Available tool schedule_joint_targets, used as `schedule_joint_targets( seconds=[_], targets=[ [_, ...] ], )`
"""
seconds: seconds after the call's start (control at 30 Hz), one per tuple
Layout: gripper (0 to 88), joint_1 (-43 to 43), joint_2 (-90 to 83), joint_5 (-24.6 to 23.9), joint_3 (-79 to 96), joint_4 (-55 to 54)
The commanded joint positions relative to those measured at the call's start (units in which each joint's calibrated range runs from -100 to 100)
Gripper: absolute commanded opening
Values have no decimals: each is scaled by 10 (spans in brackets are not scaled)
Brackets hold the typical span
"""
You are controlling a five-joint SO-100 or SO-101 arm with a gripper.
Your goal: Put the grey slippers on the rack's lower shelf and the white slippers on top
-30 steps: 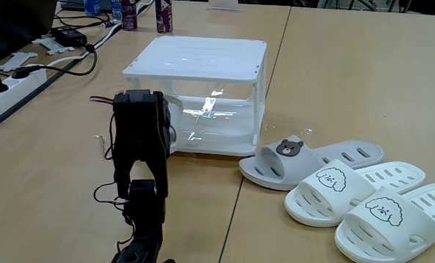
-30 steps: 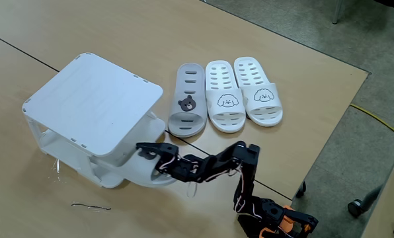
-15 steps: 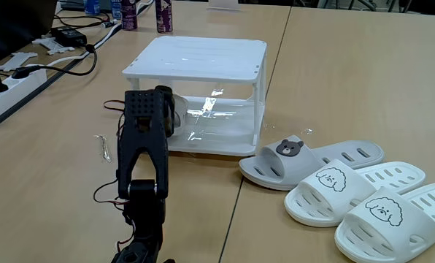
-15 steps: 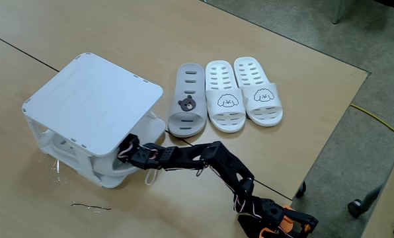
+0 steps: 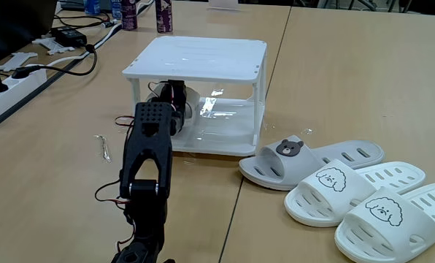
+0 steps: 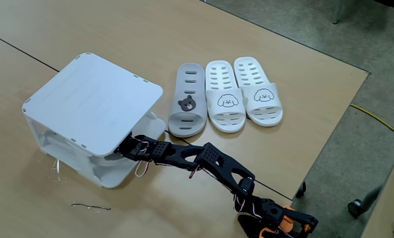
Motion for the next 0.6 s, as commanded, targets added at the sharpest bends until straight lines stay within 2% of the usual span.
schedule_joint_targets(
  seconds=[0.0, 0.57],
  targets=[
    [289, 2, -39, 4, -19, -3],
    [290, -2, -307, 4, 383, -9]
  ],
)
